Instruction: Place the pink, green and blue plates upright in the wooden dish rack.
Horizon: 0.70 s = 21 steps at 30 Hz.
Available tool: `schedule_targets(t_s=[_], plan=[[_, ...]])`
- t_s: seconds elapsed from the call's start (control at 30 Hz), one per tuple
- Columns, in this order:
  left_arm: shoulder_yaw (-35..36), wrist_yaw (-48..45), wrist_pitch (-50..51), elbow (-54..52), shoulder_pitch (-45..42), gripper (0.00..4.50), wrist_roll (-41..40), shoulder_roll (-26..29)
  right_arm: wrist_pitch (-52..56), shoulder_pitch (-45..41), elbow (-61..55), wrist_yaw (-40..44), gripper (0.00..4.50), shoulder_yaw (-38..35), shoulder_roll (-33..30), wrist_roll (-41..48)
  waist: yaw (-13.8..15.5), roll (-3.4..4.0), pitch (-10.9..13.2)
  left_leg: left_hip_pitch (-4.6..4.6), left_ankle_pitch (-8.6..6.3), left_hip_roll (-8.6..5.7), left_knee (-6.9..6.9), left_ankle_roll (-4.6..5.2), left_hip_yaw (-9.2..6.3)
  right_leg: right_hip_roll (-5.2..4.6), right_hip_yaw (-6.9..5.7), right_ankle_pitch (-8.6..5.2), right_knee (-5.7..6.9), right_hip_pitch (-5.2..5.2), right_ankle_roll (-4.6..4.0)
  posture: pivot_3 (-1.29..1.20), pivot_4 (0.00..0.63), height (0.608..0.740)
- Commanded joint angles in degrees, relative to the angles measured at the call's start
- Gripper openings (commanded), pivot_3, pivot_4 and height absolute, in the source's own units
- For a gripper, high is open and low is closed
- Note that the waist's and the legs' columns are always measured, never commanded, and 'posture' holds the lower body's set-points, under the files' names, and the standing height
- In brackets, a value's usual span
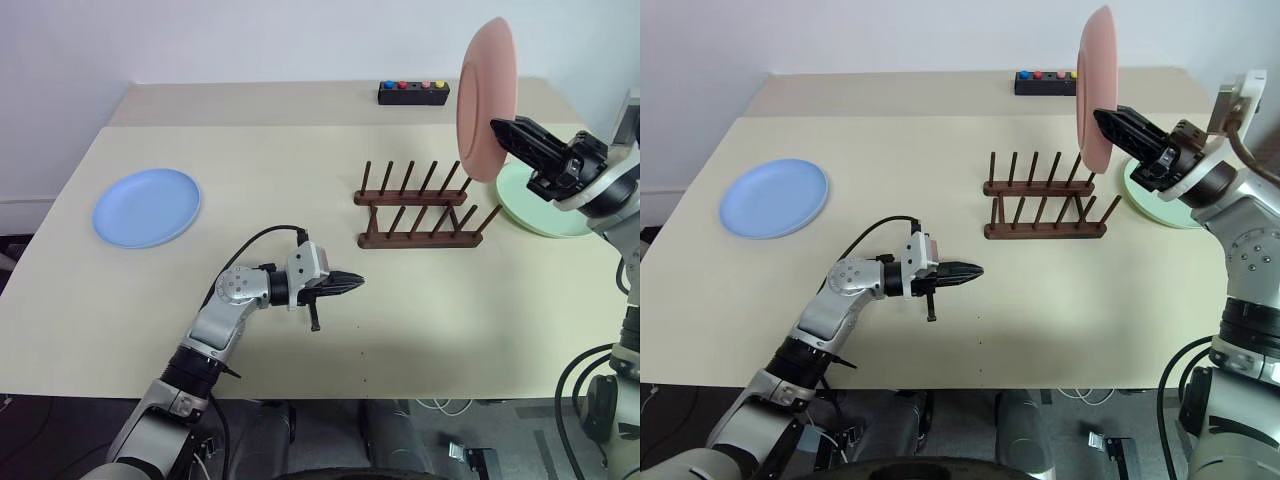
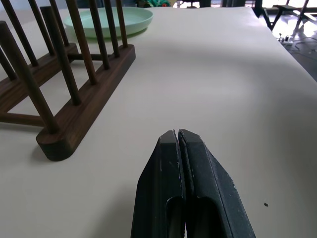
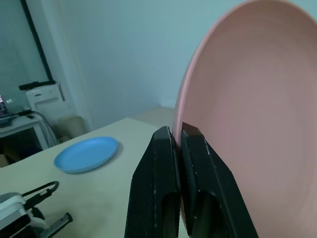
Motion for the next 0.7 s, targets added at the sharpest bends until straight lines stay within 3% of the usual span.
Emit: schedule_targets(t_s=[0.03, 0.7], plan=[[0.7, 0.3, -0.1, -2.0, -0.2, 0.00, -0.5, 0.1, -0.1, -0.8, 0.0, 1.5, 0.07, -1.9, -0.8, 1.2, 0.0, 0.00, 0.0, 0.00, 0.00, 0.00, 0.00, 0.00, 0.00, 0.00, 0.00, 0.00, 0.00, 0.00, 0.00, 0.00, 0.150, 0.740], [0.2, 0.0, -0.7, -0.9, -0.5, 0.00, 0.2, 0.0, 3.2, 1.5, 5.2, 4.9, 0.07, -5.4, -2.6, 1.7, -0.1, 0.01, 0.0, -0.02, 0.00, 0.00, 0.00, 0.00, 0.01, 0.00, 0.00, 0.00, 0.01, -0.02, 0.00, 0.00, 0.150, 0.740]])
